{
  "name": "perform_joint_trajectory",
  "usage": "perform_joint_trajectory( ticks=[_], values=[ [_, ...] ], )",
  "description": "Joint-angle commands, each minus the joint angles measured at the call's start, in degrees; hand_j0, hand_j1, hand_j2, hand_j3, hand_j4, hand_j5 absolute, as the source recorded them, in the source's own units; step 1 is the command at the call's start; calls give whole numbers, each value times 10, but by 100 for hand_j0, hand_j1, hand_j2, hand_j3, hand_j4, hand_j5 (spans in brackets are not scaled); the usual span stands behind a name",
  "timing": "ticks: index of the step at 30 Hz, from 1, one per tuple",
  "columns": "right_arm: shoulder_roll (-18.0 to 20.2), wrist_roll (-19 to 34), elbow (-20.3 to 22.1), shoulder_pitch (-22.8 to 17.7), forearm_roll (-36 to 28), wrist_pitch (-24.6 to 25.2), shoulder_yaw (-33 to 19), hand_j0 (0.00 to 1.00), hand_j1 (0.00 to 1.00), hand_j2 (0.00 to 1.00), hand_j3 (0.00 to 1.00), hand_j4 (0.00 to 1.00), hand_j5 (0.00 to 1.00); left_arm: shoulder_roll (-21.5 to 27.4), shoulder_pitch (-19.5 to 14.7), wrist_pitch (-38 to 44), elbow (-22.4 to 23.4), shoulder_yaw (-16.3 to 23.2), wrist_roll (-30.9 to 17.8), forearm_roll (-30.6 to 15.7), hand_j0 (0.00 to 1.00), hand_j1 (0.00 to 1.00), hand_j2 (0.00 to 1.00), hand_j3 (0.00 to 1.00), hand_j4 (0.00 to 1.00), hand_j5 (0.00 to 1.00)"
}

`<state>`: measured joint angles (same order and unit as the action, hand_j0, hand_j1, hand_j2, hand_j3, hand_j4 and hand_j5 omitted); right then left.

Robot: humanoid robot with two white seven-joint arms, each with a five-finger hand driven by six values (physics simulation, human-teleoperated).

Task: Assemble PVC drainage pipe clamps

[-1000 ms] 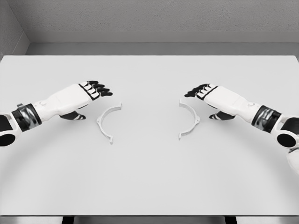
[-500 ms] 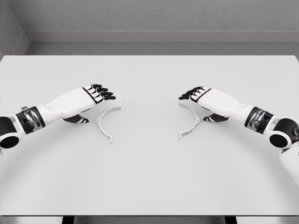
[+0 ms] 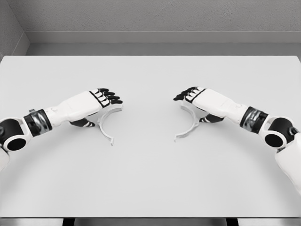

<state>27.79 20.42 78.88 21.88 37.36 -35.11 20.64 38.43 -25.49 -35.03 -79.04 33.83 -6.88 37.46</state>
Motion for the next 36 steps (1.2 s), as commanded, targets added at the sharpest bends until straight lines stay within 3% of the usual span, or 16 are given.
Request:
perform_joint_trajectory(
  ticks=[1, 23, 33, 36],
  values=[
    [-2, 1, 0, 0, -4, 1, 4, 94, 94, 94, 94, 94, 94, -2, 0, 0, 0, 0, -2, -4, 100, 100, 100, 100, 100, 100],
    [-17, -2, 4, 18, -6, 1, 23, 94, 94, 94, 94, 94, 94, -23, -4, 0, -6, -1, -23, -4, 100, 100, 100, 100, 100, 100],
    [32, -2, 8, 5, -24, 1, -9, 94, 94, 94, 94, 94, 94, -34, -5, 0, -10, -1, -37, -5, 100, 100, 100, 100, 100, 100],
    [39, -2, 51, -18, -24, 1, -8, 94, 94, 94, 94, 94, 94, -38, -6, 0, -10, -2, -38, -5, 100, 100, 100, 100, 100, 100]
  ],
)
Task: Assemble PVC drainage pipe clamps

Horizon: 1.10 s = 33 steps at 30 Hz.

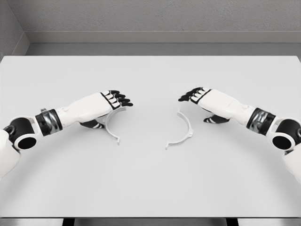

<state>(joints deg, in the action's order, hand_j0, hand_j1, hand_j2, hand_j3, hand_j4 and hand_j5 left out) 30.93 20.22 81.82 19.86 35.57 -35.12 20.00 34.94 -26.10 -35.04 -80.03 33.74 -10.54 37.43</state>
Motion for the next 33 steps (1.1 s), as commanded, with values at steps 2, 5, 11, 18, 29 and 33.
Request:
perform_joint_trajectory(
  ticks=[2, 5, 11, 18, 29, 33],
  values=[
    [9, -1, 24, -6, -7, 1, -1, 94, 94, 94, 94, 94, 94, -6, 0, 0, 0, -1, -3, -4, 100, 100, 100, 100, 100, 100],
    [22, -2, 47, -16, -7, 1, -2, 94, 94, 94, 94, 94, 94, -8, 0, 0, -5, -1, -11, -4, 100, 100, 100, 100, 100, 100],
    [22, -2, 76, -39, -8, 1, -1, 93, 93, 93, 93, 93, 93, -18, -1, 0, -9, -3, -16, -4, 100, 100, 100, 100, 100, 100],
    [22, -2, 85, -55, -10, 1, 0, 93, 93, 93, 93, 93, 93, -22, -1, 0, -14, -3, -23, -4, 100, 100, 100, 100, 100, 100],
    [17, -2, 83, -57, -7, 1, 7, 94, 94, 94, 94, 94, 94, -12, -4, 0, -2, -15, -22, -7, 100, 100, 100, 100, 100, 100],
    [13, -2, 82, -56, -5, 1, 14, 94, 94, 94, 94, 94, 94, -13, -23, 0, 16, -14, -22, -7, 100, 100, 100, 100, 100, 100]
  ],
)
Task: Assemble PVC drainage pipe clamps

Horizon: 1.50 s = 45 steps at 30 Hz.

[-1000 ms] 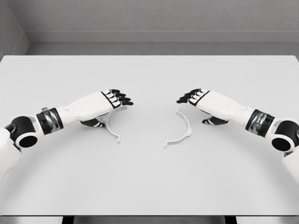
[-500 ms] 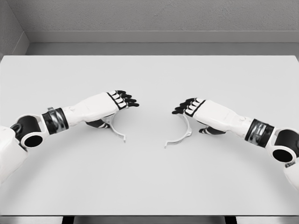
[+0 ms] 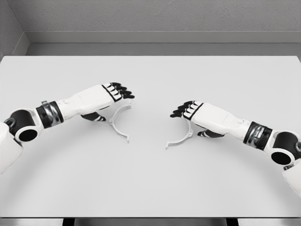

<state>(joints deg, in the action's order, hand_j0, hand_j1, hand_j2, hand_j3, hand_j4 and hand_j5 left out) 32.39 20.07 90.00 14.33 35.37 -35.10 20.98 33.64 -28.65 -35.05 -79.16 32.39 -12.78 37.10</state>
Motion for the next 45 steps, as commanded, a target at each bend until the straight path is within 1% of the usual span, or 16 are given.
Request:
perform_joint_trajectory(
  ticks=[1, 6, 8, 11, 25, 27, 29, 33, 45],
  values=[
    [-1, 0, -1, 0, -3, 1, 6, 93, 93, 93, 93, 93, 93, 0, 0, 1, 10, 0, 0, -4, 100, 100, 100, 100, 100, 100],
    [-1, 0, -4, 1, -2, 1, 10, 94, 94, 94, 94, 94, 94, -7, -3, 1, 22, 4, 0, -1, 100, 100, 100, 100, 100, 100],
    [-4, 0, -18, 4, -2, 1, 17, 93, 93, 93, 93, 93, 93, -11, -3, 1, 32, 5, 0, -1, 100, 100, 100, 100, 100, 100],
    [-10, 1, -20, 5, -2, 1, 19, 94, 94, 94, 94, 94, 94, -16, -4, 1, 35, 5, 0, -1, 100, 100, 100, 100, 100, 100],
    [-13, 1, -14, 11, -7, 1, 20, 93, 93, 93, 93, 93, 93, -31, -4, 1, 32, 7, -1, 0, 100, 100, 100, 100, 100, 100],
    [-13, 1, -15, 12, -7, 1, 21, 93, 93, 93, 93, 93, 93, -36, -4, 1, 31, 7, -8, 0, 100, 100, 100, 100, 100, 100],
    [-26, 1, -19, 19, -5, 1, 22, 93, 93, 93, 93, 93, 93, -37, -4, 1, 28, 7, -8, 0, 100, 100, 100, 100, 100, 100],
    [-27, 1, -20, 23, -4, 1, 24, 93, 93, 93, 93, 93, 93, -45, -4, 1, 25, 5, -18, 0, 100, 100, 100, 100, 100, 100],
    [-39, 0, -23, 33, -5, 1, 36, 93, 93, 93, 93, 93, 93, -49, -4, 1, 25, 6, -18, 1, 100, 100, 100, 100, 100, 100]
  ],
)
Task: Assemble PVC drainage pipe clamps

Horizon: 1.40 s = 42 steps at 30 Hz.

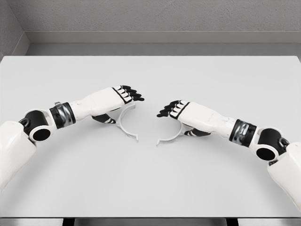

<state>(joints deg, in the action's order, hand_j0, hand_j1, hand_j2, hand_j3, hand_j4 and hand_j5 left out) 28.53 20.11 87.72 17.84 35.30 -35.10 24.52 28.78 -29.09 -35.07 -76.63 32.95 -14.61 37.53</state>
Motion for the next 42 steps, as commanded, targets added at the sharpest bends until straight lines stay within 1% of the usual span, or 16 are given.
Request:
perform_joint_trajectory(
  ticks=[1, 9, 11, 13, 17, 23, 27, 29, 32, 33, 34, 36, 38, 40, 42],
  values=[
    [-3, 0, 0, 1, -4, 1, 1, 93, 93, 93, 93, 93, 93, -2, 0, 1, 0, 0, 0, -2, 100, 100, 100, 100, 100, 100],
    [-10, 0, -13, 14, -4, 1, 9, 92, 92, 92, 92, 92, 92, -7, 0, 1, -1, 0, -7, -2, 100, 100, 100, 100, 100, 100],
    [-11, -1, -18, 23, -4, 1, 17, 92, 92, 92, 92, 92, 92, -7, 0, 1, -1, 0, -7, -2, 100, 100, 100, 100, 100, 100],
    [-18, 0, -18, 25, -4, 1, 17, 92, 92, 92, 92, 92, 92, -7, 0, 1, -2, 0, -7, -2, 100, 100, 100, 100, 100, 100],
    [-19, 1, -18, 27, -5, 1, 14, 92, 92, 92, 92, 92, 92, -12, -4, 1, -2, 0, -10, -2, 100, 100, 100, 100, 100, 100],
    [-25, 1, -32, 35, -4, 1, 17, 92, 92, 92, 92, 92, 92, -15, -4, 1, -2, 1, -12, -2, 100, 100, 100, 100, 100, 100],
    [-18, 4, -28, 37, -8, 1, 6, 92, 92, 92, 92, 92, 92, -15, -4, 1, -2, 1, -12, -2, 100, 100, 100, 100, 100, 100],
    [-2, 7, -25, 31, -22, 1, -36, 93, 93, 93, 93, 93, 93, -15, -4, 1, -2, 1, -12, -2, 100, 100, 100, 100, 100, 100],
    [11, 8, -21, 29, -24, 1, -59, 94, 94, 94, 94, 94, 94, -15, -4, 1, -2, 1, -12, -1, 100, 100, 100, 100, 100, 100],
    [13, 8, -22, 23, -27, 1, -78, 94, 94, 94, 94, 94, 94, -15, -4, 1, -2, 1, -12, -2, 100, 100, 100, 100, 100, 100],
    [17, 8, -23, 22, -30, 1, -87, 95, 95, 95, 95, 95, 95, -16, -5, 1, -2, 1, -12, -2, 100, 100, 100, 100, 100, 100],
    [25, 8, -26, 22, -34, 1, -91, 97, 97, 97, 97, 97, 97, -16, -5, 1, -2, 1, -12, -2, 100, 100, 100, 100, 100, 100],
    [35, 8, -26, 17, -35, 1, -130, 100, 100, 100, 100, 100, 100, -21, -8, 1, -2, 1, -12, -2, 100, 100, 100, 100, 100, 100],
    [50, 8, -26, 14, -47, 1, -156, 100, 100, 100, 100, 100, 100, -21, -8, 1, -1, 1, -13, -1, 100, 100, 100, 100, 100, 100],
    [53, 10, -26, 8, -46, 1, -194, 100, 100, 100, 100, 100, 100, -22, -8, 1, -1, 1, -12, -1, 100, 100, 100, 100, 100, 100]
  ],
)
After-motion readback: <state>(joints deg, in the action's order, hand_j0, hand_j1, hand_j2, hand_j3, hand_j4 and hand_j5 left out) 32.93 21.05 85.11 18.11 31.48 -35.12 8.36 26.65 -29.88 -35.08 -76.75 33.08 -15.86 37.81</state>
